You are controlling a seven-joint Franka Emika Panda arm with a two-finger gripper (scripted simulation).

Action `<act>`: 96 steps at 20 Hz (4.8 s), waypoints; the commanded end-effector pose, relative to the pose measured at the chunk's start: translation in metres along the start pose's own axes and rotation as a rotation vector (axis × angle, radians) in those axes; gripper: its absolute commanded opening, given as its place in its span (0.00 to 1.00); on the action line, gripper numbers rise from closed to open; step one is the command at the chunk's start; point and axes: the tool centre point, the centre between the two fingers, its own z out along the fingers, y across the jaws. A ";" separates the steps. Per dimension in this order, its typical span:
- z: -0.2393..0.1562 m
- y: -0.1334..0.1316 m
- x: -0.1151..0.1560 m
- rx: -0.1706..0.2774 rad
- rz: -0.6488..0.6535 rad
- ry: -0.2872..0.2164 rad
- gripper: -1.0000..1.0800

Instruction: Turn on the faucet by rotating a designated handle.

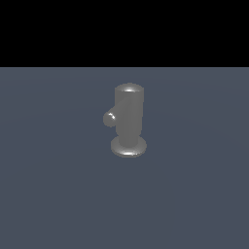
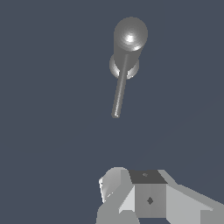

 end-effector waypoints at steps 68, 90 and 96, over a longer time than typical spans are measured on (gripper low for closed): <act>0.248 0.003 0.056 -0.019 0.175 0.034 0.00; 0.245 0.108 0.056 -0.020 0.175 0.034 0.00; 0.225 0.110 0.079 -0.032 0.149 0.085 0.00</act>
